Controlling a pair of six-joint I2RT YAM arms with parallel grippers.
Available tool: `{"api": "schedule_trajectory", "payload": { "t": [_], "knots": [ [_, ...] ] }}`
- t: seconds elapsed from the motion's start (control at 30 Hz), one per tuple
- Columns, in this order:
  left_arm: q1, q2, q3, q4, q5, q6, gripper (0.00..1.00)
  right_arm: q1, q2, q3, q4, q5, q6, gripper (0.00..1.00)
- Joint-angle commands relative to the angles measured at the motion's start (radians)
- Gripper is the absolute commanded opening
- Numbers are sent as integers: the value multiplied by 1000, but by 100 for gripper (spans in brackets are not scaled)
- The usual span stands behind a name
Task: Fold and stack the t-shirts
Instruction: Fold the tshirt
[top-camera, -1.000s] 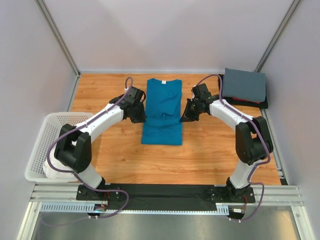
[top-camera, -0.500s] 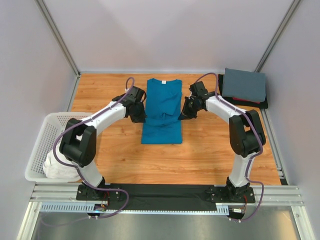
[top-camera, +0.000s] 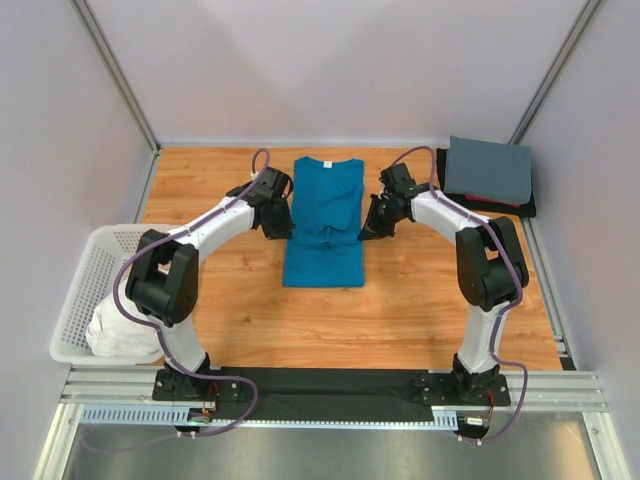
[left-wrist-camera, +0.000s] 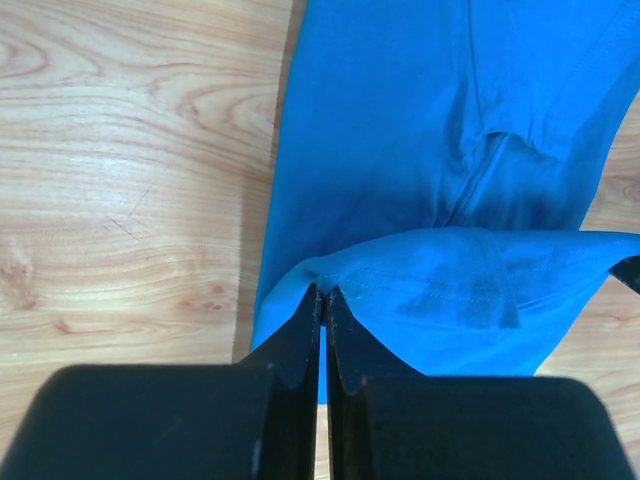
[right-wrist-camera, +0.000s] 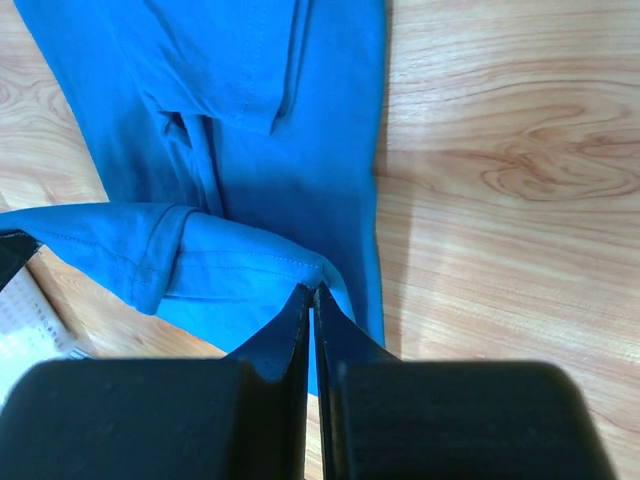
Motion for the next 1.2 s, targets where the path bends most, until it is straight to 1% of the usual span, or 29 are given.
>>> {"api": "schedule_trajectory", "payload": {
  "t": [0.0,0.47,0.7,0.73,0.77,0.8,0.83,0.9,0.93,0.97,1.0,1.03,1.1,1.13,1.17],
  "knots": [
    [10,7,36,21,-7,9,0,-10,8,35,39,18,-19,0],
    [14,58,64,26,-22,20,0,-19,59,76,33,18,-25,0],
    [17,117,102,33,-16,43,0,-21,97,116,8,56,-48,1],
    [17,123,114,36,-18,55,9,-22,100,125,-2,67,-53,1],
    [17,131,122,41,-21,58,15,-21,102,144,-7,78,-59,6],
    [17,134,128,45,-25,66,22,-19,106,157,-15,96,-64,19],
    [17,136,147,44,-36,69,36,-21,108,168,-19,107,-67,26],
    [20,136,167,39,-51,78,55,-22,105,208,-36,134,-78,39],
    [22,133,186,35,-56,83,68,-21,100,219,-39,141,-82,42],
    [25,122,199,29,-57,100,73,-21,86,231,-41,147,-85,48],
    [25,114,213,23,-62,106,77,-21,76,251,-51,151,-87,51],
    [28,105,236,12,-65,117,81,-21,63,254,-50,151,-88,52],
    [27,50,240,7,-61,135,85,-19,7,228,-26,148,-84,55],
    [27,24,216,15,-53,135,88,-19,-18,208,-10,142,-78,56],
    [27,-32,195,41,-22,128,89,-18,-65,185,29,118,-75,60]
  ]
}}
